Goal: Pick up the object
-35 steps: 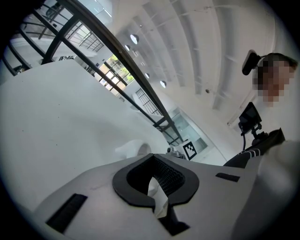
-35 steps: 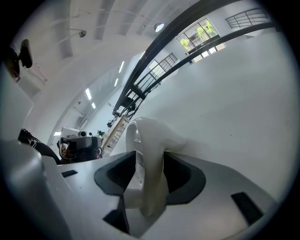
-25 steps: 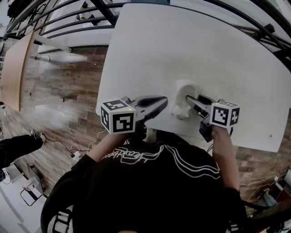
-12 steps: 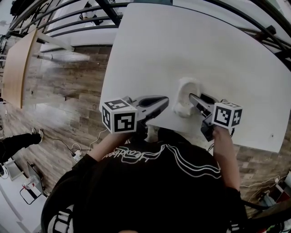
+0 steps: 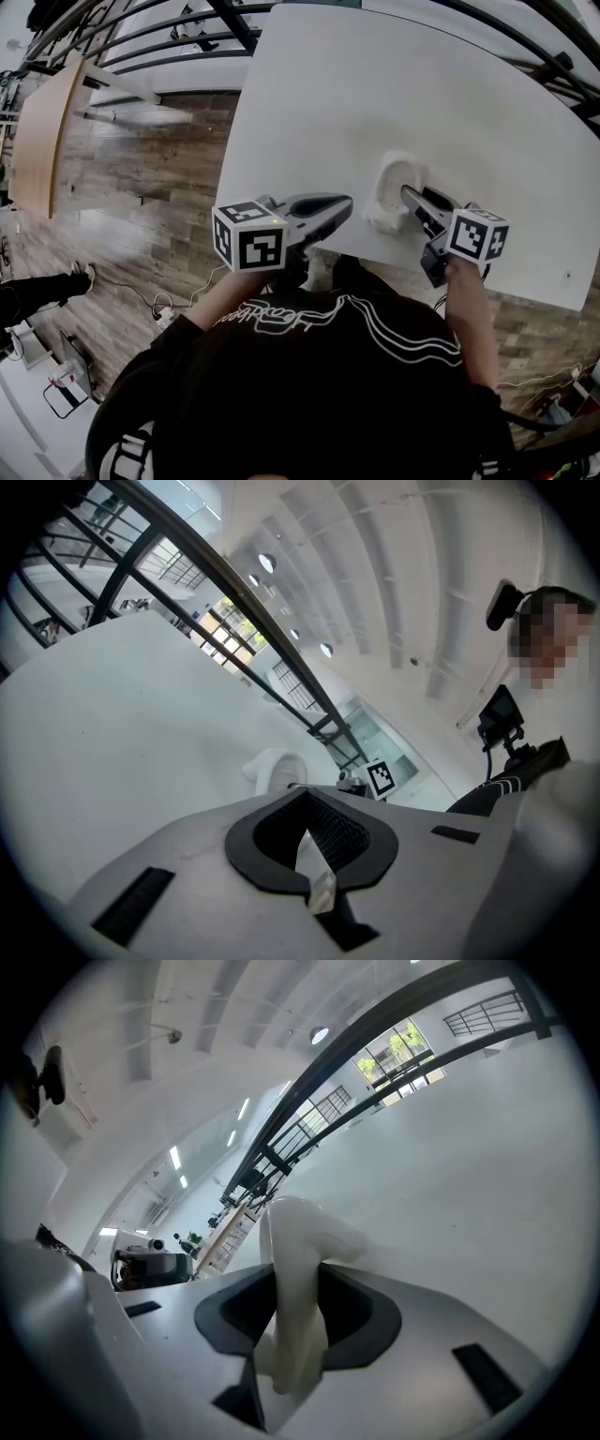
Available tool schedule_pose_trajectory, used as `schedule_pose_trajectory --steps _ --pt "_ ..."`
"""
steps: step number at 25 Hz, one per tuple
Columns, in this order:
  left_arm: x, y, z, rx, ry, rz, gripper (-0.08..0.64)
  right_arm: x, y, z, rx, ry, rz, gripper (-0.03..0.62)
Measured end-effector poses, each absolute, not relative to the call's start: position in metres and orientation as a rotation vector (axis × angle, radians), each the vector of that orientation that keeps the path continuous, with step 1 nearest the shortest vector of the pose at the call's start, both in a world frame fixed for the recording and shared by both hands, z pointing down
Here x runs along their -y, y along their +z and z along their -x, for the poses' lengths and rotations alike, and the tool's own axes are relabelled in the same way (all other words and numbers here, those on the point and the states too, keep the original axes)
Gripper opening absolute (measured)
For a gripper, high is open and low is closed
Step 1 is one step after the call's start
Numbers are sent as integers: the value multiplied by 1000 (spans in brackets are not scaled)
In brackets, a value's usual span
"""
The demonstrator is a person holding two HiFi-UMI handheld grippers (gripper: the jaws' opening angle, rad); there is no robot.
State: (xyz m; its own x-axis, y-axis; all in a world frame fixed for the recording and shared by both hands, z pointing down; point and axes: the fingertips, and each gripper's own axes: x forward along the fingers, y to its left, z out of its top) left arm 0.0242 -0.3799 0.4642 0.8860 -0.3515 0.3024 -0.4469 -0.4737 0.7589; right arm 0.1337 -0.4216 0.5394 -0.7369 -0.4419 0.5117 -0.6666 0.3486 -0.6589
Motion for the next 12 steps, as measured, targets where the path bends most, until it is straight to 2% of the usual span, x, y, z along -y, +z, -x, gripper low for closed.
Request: schedule_pose_trajectory --steps 12 --pt "339 444 -9 586 92 -2127 6 394 496 -124 2544 1264 -1079 130"
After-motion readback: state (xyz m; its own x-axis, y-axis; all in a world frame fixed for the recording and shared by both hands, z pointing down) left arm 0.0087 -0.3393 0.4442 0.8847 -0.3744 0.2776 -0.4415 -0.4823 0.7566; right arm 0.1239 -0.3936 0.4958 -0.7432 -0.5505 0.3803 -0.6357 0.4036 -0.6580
